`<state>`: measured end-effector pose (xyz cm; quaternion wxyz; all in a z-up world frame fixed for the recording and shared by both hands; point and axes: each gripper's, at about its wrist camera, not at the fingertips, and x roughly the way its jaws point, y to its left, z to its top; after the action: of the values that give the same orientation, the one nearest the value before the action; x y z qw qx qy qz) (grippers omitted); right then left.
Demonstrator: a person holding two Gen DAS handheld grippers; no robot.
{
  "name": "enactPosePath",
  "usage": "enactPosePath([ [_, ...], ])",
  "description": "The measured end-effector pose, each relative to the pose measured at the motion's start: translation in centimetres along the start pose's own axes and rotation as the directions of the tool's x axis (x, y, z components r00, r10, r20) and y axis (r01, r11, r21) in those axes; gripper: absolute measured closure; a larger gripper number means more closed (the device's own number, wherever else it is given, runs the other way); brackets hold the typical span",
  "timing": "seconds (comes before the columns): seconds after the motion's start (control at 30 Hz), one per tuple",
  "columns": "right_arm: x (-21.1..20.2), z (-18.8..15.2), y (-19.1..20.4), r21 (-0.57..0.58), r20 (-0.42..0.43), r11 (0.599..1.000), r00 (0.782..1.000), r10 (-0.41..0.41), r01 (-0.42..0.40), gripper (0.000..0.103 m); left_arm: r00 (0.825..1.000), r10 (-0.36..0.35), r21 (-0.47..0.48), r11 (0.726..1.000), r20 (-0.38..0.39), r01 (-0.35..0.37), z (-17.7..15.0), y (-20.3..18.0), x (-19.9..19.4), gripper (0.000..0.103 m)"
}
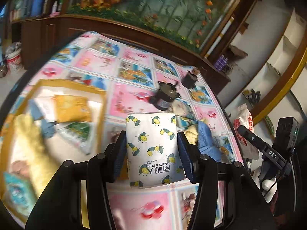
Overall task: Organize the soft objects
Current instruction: 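Lower tissue pack and white bag into the foam box and open both tools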
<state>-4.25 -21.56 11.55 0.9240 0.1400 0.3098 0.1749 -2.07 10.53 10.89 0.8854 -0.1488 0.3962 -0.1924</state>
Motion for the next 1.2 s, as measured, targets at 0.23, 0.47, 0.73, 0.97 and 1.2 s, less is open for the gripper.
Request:
enactPosePath([
  [0.23,4.2,-0.3,7.6,-0.037,-0.103,0.988,0.984,0.147,-0.151,0.060,0.991,0.130,-0.121,0.985,0.036,-0.124,-2.6,7.5,-5.1,0.052],
  [0.47,11.0,-1.7,15.2,-0.016,-0.255,0.954,0.924,0.285,-0.299,0.060,0.976,0.218,-0.152,0.964,-0.014,-0.217,-5.3,11.5,-4.9,0.051],
  [0.73,19.3,-3.7,21.5,0.014,-0.411,0.943,0.858,0.307,-0.331,0.060,0.953,0.302,-0.072,0.951,0.022,-0.300,-6.9,11.8,-5.5,0.036],
  [0.97,22.4,-4.4,23.3,-0.010,-0.438,0.957,0.861,0.258,-0.291,0.052,0.965,0.259,-0.112,0.961,0.049,-0.253,-7.3,12.7,-6.9,0.036],
  [1.2,21.4,-4.0,23.6,-0.064,-0.396,0.960,0.890,0.228,-0.274,0.043,0.960,0.261,-0.143,0.959,0.100,-0.246,-7.0,12.3,-8.5,0.036],
])
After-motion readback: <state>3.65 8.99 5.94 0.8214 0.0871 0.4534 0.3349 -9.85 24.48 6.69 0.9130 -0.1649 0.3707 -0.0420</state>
